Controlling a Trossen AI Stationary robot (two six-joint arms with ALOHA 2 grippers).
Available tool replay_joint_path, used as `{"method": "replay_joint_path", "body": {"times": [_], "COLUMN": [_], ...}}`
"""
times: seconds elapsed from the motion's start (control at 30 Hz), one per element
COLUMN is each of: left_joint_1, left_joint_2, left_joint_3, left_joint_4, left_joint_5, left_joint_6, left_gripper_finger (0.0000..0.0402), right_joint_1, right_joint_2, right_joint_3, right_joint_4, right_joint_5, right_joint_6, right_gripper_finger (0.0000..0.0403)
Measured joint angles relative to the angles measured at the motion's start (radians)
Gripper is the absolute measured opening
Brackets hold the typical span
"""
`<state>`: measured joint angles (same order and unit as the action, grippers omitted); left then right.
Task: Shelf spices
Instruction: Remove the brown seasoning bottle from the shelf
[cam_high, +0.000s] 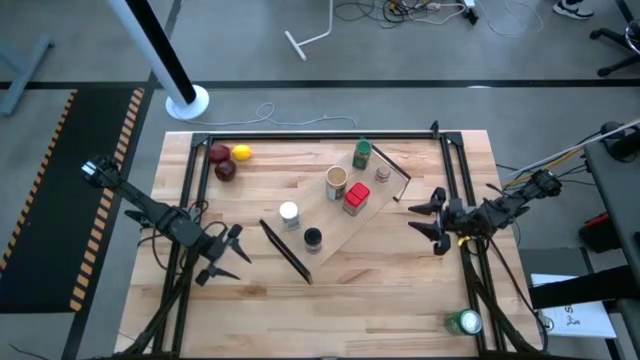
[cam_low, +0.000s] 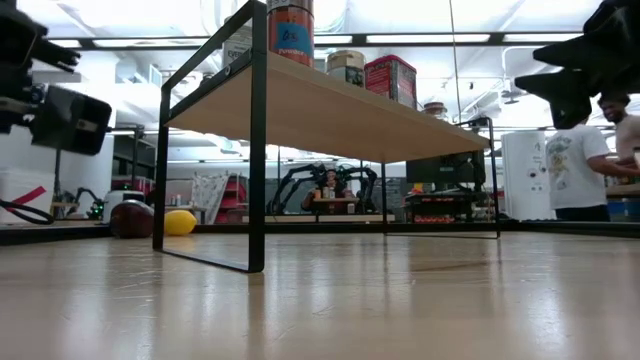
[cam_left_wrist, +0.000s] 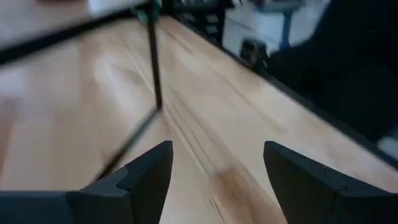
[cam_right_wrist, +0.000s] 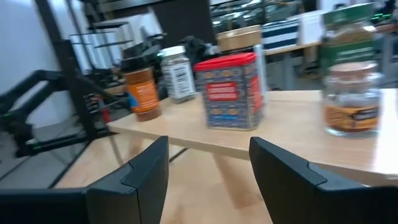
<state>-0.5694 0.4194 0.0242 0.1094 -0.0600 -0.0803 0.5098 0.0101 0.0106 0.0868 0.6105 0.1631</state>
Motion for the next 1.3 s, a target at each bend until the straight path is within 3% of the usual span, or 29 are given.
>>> {"method": "replay_joint_path", "body": {"times": [0.3, 0.43, 0.73, 0.93, 1.3], "left_joint_1": [0.000, 0.000, 0.001, 0.002, 0.002], "left_joint_2": [0.005, 0.018, 0.044, 0.044, 0.046], "left_joint_3": [0.000, 0.000, 0.000, 0.000, 0.000], "left_joint_4": [0.291, 0.445, 0.686, 0.713, 0.717], "left_joint_5": [-0.036, -0.038, -0.047, -0.049, -0.162], "left_joint_6": [-0.036, -0.267, -0.426, -0.435, -0.426], "left_gripper_finger": [0.0232, 0.0226, 0.0220, 0.0227, 0.0227], "right_joint_1": [0.000, 0.000, 0.000, 0.000, 0.000], "right_joint_2": [0.000, 0.000, 0.000, 0.000, 0.000], "right_joint_3": [0.045, 0.073, 0.090, 0.094, 0.094], "right_joint_4": [-0.005, -0.006, 0.003, 0.008, 0.008], "right_joint_5": [-0.098, -0.124, -0.121, -0.121, -0.140], "right_joint_6": [0.016, 0.020, 0.011, 0.012, 0.009], "right_gripper_finger": [0.0199, 0.0199, 0.0199, 0.0199, 0.0199]}}
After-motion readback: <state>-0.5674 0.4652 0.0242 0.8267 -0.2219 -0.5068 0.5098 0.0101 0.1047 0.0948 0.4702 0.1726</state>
